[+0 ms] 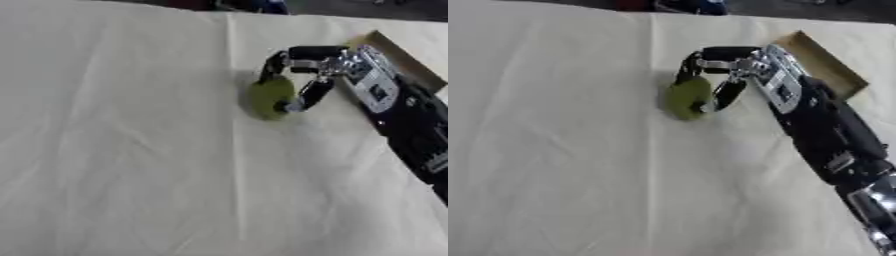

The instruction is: Pick up objects on the table and place them in the box.

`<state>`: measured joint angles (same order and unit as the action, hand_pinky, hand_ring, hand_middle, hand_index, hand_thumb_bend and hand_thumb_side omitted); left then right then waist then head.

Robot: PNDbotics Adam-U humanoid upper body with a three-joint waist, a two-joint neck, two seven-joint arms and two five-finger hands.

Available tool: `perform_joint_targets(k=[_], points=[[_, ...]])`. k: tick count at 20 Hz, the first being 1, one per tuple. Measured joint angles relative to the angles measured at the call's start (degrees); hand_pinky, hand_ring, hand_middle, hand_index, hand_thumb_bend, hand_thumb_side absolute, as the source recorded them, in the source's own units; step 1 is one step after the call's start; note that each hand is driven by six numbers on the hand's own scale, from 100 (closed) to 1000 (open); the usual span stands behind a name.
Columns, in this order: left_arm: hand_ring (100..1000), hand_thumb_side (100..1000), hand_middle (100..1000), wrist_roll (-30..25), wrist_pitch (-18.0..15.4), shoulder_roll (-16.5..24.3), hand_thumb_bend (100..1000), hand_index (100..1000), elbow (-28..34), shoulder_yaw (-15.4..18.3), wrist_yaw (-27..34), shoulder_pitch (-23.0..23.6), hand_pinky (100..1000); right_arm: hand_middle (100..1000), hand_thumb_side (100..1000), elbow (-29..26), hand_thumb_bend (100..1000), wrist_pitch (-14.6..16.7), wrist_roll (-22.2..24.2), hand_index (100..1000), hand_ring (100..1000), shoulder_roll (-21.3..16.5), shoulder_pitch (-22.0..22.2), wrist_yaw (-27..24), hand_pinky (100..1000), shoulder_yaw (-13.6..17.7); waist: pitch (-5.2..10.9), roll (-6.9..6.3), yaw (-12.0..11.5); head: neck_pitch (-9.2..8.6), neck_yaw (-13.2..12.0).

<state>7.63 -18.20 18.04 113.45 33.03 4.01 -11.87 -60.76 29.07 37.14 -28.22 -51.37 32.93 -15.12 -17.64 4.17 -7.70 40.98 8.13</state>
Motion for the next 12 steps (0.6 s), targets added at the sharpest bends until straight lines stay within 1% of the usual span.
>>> perform_joint_targets(k=[2, 3, 5, 8, 11, 12], points=[[621, 384, 655, 0.0, 0.0, 0.0, 100, 728, 0.0, 0.0, 0.0, 0.0, 526, 500, 132, 0.0, 241, -0.1, -1.0, 661, 621, 0.0, 0.1, -0.3, 712, 0.1, 0.00, -0.01, 0.1, -0.01, 0.0], [621, 385, 655, 0.0, 0.0, 0.0, 100, 728, 0.0, 0.0, 0.0, 0.0, 526, 476, 125, 0.0, 165, -0.2, -1.7, 635, 595, 0.0, 0.1, -0.4, 697, 0.2, 0.00, -0.01, 0.1, -0.01, 0.0], [621, 386, 656, 0.0, 0.0, 0.0, 100, 728, 0.0, 0.0, 0.0, 0.0, 526, 448, 114, 0.0, 100, -0.5, -3.4, 601, 566, 0.2, 0.5, -0.7, 682, 0.3, 0.00, -0.04, 0.2, -0.04, 0.1], [621, 386, 655, 0.0, 0.0, 0.0, 100, 728, 0.0, 0.0, 0.0, 0.0, 526, 429, 103, 0.0, 100, -0.8, -5.3, 581, 541, 0.5, 0.6, -2.1, 669, 0.3, 0.00, -0.16, 0.3, -0.08, 0.1], [621, 386, 656, 0.0, 0.0, 0.0, 100, 728, 0.0, 0.0, 0.0, 0.0, 526, 421, 100, -0.8, 100, -0.7, -6.1, 574, 524, 0.4, 1.0, -4.2, 657, 0.3, 0.00, -0.18, 0.4, -0.17, 0.1], [622, 386, 656, 0.0, 0.0, 0.0, 100, 728, 0.0, 0.0, 0.0, 0.0, 527, 421, 131, -1.6, 100, -0.6, -6.2, 572, 518, 0.4, 1.1, -5.0, 653, 0.3, 0.00, -0.18, 0.5, -0.17, 0.1]])
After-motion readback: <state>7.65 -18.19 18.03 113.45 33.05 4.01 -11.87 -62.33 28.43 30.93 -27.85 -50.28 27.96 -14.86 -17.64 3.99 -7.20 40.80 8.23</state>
